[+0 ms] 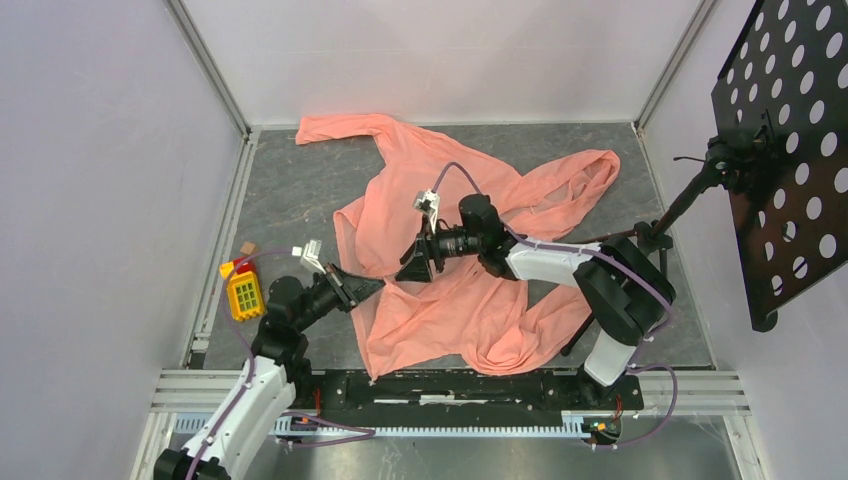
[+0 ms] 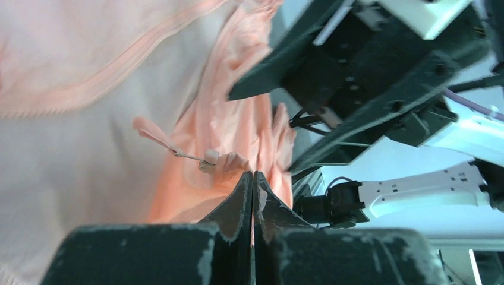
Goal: Zip up the jacket
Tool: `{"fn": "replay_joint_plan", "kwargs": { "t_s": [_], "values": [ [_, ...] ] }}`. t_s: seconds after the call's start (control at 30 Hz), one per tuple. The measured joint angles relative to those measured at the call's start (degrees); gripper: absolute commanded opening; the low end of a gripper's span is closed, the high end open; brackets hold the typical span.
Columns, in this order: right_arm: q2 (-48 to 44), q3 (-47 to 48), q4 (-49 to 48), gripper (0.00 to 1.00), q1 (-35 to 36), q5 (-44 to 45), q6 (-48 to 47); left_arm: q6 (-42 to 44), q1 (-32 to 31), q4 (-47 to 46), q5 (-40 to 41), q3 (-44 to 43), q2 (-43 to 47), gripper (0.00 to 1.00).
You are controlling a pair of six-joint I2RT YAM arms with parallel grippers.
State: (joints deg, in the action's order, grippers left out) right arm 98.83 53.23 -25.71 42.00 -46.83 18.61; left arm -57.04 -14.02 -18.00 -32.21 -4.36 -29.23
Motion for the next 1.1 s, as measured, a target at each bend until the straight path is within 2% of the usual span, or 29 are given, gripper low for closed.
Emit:
{"fn": "replay_joint_plan", "kwargs": {
  "t_s": [0.07,0.2,0.33,0.43,0.53,0.63,0.8,0.93,1.0,1.1],
  "values": [
    [0.4,-1.2,-3.5,0.57,0.4,-0.6,3.2,-0.1,0.0,5.4,0.7,-0.1,0.0,0.02],
    [1.6,-4.7,-9.5,0.38,2.2,-0.7,8.2,-0.2,0.0,21.9,3.8,-1.8,0.0,0.02],
    [5.9,-7.6,-15.1,0.31,5.7,-0.4,13.0,-0.2,-0.2,31.8,7.1,-3.1,-1.3,0.02],
    [8.5,-7.6,-14.5,0.23,7.9,1.0,12.9,-0.2,-0.6,35.6,9.5,-3.2,-5.8,0.02],
    [10.3,-4.6,-7.6,0.12,9.4,4.5,8.2,-0.6,-0.7,37.2,11.0,-3.1,-10.8,0.02],
    [10.9,-0.7,-0.6,0.10,10.3,8.2,2.5,-0.7,-0.9,36.1,11.1,-3.1,-12.0,0.02],
    [10.9,4.9,7.9,0.13,10.8,12.6,-5.6,-0.7,-0.9,34.9,11.2,-2.2,-11.1,0.02],
    [10.9,8.0,11.1,0.12,11.1,14.4,-9.9,-0.7,-0.9,35.5,11.6,-2.0,-9.6,0.03],
    [10.9,8.0,11.5,0.09,11.2,14.3,-10.7,-0.7,-0.9,36.6,12.2,-2.2,-8.5,0.17],
    [10.8,5.7,10.5,0.05,12.0,14.3,-11.5,-1.0,-0.9,39.3,13.0,-3.4,-7.0,0.28]
  ]
}}
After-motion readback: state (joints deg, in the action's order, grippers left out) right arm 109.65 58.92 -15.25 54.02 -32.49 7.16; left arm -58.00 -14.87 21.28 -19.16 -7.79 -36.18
